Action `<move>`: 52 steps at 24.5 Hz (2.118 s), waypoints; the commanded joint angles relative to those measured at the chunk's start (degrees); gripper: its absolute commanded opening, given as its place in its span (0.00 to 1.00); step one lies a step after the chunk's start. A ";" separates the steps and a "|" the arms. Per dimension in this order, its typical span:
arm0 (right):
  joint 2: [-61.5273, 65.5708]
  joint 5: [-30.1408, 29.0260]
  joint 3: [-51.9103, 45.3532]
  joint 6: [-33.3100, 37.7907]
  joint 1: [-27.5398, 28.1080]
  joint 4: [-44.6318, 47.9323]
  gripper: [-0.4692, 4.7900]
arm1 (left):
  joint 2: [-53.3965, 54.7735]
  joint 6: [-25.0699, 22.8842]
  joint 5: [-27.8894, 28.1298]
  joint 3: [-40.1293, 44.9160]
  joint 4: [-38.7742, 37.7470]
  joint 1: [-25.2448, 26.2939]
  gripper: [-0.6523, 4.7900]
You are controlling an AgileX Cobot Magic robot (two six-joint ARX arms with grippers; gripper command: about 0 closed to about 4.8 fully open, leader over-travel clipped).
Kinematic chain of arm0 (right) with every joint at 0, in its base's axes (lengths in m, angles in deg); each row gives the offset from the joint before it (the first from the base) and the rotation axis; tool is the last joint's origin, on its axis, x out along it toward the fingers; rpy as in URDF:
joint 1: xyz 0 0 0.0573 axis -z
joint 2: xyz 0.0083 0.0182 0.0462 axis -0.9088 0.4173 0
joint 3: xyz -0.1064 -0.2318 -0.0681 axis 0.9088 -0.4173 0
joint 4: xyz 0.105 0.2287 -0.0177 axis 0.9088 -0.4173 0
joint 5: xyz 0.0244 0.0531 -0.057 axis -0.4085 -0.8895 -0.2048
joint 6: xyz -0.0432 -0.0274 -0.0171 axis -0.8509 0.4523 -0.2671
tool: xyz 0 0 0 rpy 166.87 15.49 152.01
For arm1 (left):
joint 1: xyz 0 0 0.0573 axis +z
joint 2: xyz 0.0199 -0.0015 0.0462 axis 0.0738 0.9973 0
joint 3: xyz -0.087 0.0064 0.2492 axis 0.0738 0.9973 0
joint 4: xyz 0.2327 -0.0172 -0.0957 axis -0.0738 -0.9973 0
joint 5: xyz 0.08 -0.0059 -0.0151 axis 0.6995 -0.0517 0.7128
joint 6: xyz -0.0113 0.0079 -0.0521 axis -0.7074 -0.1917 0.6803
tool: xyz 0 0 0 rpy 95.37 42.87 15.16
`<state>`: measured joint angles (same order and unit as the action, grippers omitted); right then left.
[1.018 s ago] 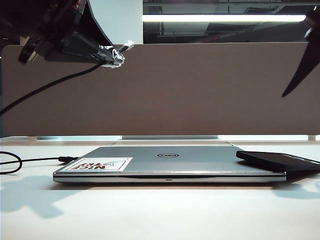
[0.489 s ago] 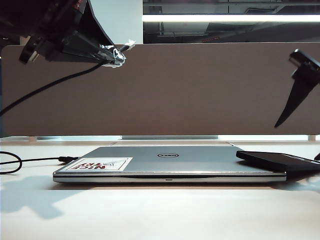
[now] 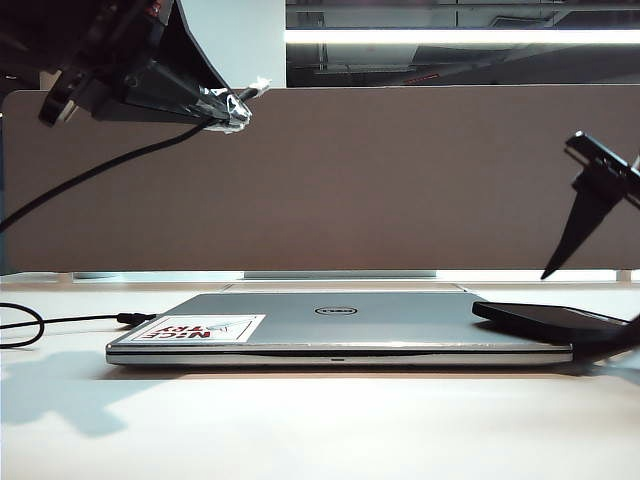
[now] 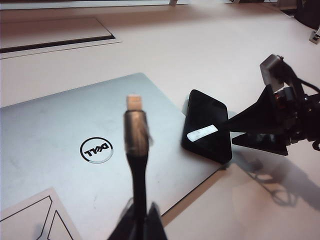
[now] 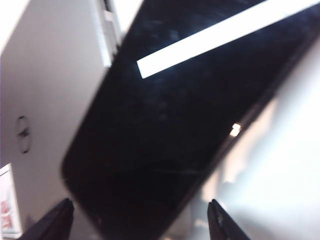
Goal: Pick up the charging cable and the phone, plug the charging cable into the charging port on the phone, and finally place them back on the table.
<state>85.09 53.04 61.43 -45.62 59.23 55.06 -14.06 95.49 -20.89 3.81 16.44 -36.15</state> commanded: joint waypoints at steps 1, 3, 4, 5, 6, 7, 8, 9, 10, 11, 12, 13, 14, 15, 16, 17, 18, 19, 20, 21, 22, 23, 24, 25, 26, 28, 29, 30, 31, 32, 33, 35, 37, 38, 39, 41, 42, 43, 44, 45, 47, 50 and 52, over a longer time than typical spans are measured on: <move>1.07 -0.07 0.17 -0.02 0.24 1.16 0.78 | -0.09 -0.04 -0.04 -0.04 1.11 -0.02 0.11; 1.79 -0.26 0.17 -0.02 0.59 1.68 0.78 | -0.09 -0.02 -0.04 -0.04 1.14 -0.02 0.11; 2.36 -0.46 0.17 -0.02 0.63 2.60 0.78 | -0.07 -0.02 -0.04 -0.04 1.11 -0.02 0.11; 2.71 -0.59 0.17 -0.02 0.79 3.17 0.78 | -0.09 -0.02 -0.04 -0.04 1.14 -0.02 0.11; 3.23 -0.70 0.17 -0.02 0.94 4.02 0.78 | -0.09 -0.02 -0.04 -0.07 1.14 -0.02 0.11; 3.56 -0.83 0.20 -0.02 0.98 4.48 0.78 | -0.09 -0.04 -0.04 -0.07 1.14 -0.02 0.11; 4.11 -1.29 0.20 0.00 1.27 5.14 0.78 | -0.09 -0.02 -0.04 -0.07 1.11 -0.02 0.11; 4.63 -1.86 0.17 0.00 1.36 5.60 0.78 | -0.09 -0.02 -0.04 -0.07 1.11 -0.02 0.11; 5.07 -2.27 0.20 0.00 1.46 5.79 0.78 | -0.09 -0.02 -0.04 -0.07 1.11 -0.02 0.11; 5.77 -2.82 0.17 0.00 1.60 6.14 0.78 | -0.09 -0.02 -0.04 -0.07 1.11 -0.02 0.11; 6.29 -3.17 0.17 -0.02 1.70 6.45 0.78 | -0.09 -0.02 -0.04 -0.07 1.11 -0.02 0.11; 6.97 -3.67 0.17 0.00 2.01 6.80 0.78 | -0.09 -0.02 -0.04 -0.07 1.11 -0.02 0.11; 7.56 -4.13 0.17 -0.02 2.10 7.19 0.78 | -0.09 -0.02 -0.04 -0.04 1.11 -0.02 0.11; 8.04 -4.61 0.17 -0.02 2.19 7.52 0.78 | -0.09 -0.02 -0.04 -0.07 1.11 -0.02 0.11; 8.66 -4.76 0.17 -0.02 2.19 8.11 0.78 | -0.09 -0.02 -0.04 -0.07 1.11 -0.02 0.11; 9.03 -4.83 0.15 -0.02 2.19 8.41 0.78 | -0.09 -0.02 -0.04 -0.07 1.11 -0.02 0.11; 9.33 -4.92 0.15 -0.02 2.19 8.70 0.78 | -0.09 -0.02 -0.04 -0.07 1.11 -0.02 0.11; 9.77 -5.05 0.15 -0.02 2.19 9.09 0.78 | -0.09 -0.02 -0.04 -0.07 1.14 -0.02 0.11; 10.01 -5.31 0.15 0.00 2.19 9.20 0.78 | -0.09 -0.02 -0.04 -0.07 1.11 -0.02 0.11; 10.34 -5.64 0.15 -0.02 2.19 9.42 0.78 | -0.09 -0.02 -0.04 -0.07 1.09 -0.02 0.11; 10.43 -5.81 0.13 -0.04 2.19 9.49 0.78 | -0.09 -0.02 -0.04 -0.07 1.11 -0.02 0.11; 10.51 -5.81 0.11 -0.04 2.21 9.64 0.78 | -0.09 -0.02 -0.04 -0.07 1.11 -0.02 0.11; 10.54 -5.81 0.11 -0.07 2.21 9.73 0.78 | -0.09 -0.02 -0.04 -0.07 1.11 -0.02 0.11; 10.56 -5.81 0.11 -0.09 2.21 9.77 0.78 | -0.09 -0.02 -0.04 -0.07 1.11 -0.02 0.11; 10.73 -5.81 0.11 -0.09 2.21 9.77 0.78 | -0.09 -0.02 -0.04 -0.07 1.11 -0.02 0.11; 10.86 -5.79 0.11 -0.09 2.21 9.90 0.78 | -0.09 -0.02 -0.04 -0.07 1.11 -0.02 0.11; 10.86 -5.79 0.11 -0.09 2.21 9.88 0.78 | -0.09 -0.02 -0.04 -0.07 1.11 -0.02 0.11; 10.86 -5.79 0.11 -0.09 2.21 9.88 0.78 | -0.09 0.00 -0.04 -0.07 1.11 -0.02 0.11; 10.86 -5.79 0.11 -0.09 2.21 9.88 0.78 | -0.09 -0.02 -0.04 -0.07 1.11 -0.02 0.11; 10.86 -5.79 0.11 -0.09 2.21 9.88 0.78 | -0.09 -0.02 -0.04 -0.07 1.11 -0.02 0.11; 10.86 -5.79 0.11 -0.09 2.19 9.88 0.78 | -0.09 -0.02 -0.04 -0.07 1.11 -0.02 0.11; 10.88 -5.79 0.11 -0.09 2.21 9.86 0.74 | -0.09 0.00 -0.04 -0.07 1.11 -0.02 0.11; 11.10 -5.77 0.11 -0.09 2.21 9.77 0.57 | -0.09 0.02 -0.04 -0.07 1.11 -0.02 0.11; 11.23 -5.53 0.11 -0.09 2.19 9.49 0.53 | -0.09 0.20 -0.04 -0.07 1.09 -0.02 0.11; 11.32 -5.35 0.11 -0.09 2.19 9.46 0.52 | -0.09 0.20 -0.04 -0.07 1.11 -0.02 0.11; 11.43 -5.33 0.09 -0.09 2.19 9.49 0.52 | -0.11 0.20 -0.04 -0.07 1.09 -0.02 0.11; 11.43 -5.33 0.09 -0.09 2.19 9.49 0.52 | -0.11 0.20 -0.04 -0.07 1.11 -0.02 0.11; 11.43 -5.31 0.09 -0.11 2.19 9.46 0.52 | -0.09 0.20 -0.04 -0.07 1.09 -0.02 0.11; 11.43 -4.70 0.09 -0.11 2.19 9.44 0.49 | -0.11 0.20 -0.04 -0.07 1.09 -0.02 0.11; 11.43 -4.37 0.09 -0.11 2.19 9.42 0.46 | -0.11 0.20 -0.04 -0.07 1.11 -0.02 0.11; 11.43 -3.93 0.09 -0.13 2.19 9.44 0.37 | -0.11 0.20 -0.04 -0.07 1.07 -0.02 0.11; 11.43 -2.97 0.04 -0.31 2.16 9.42 0.12 | -0.11 0.20 -0.04 -0.07 1.09 -0.02 0.11; 11.43 -2.99 0.00 -1.29 2.16 9.42 0.08 | -0.11 0.20 -0.04 -0.07 1.09 -0.02 0.11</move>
<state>95.54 47.07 62.74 -44.24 61.56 71.71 -14.06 95.53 -20.89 3.83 16.44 -36.17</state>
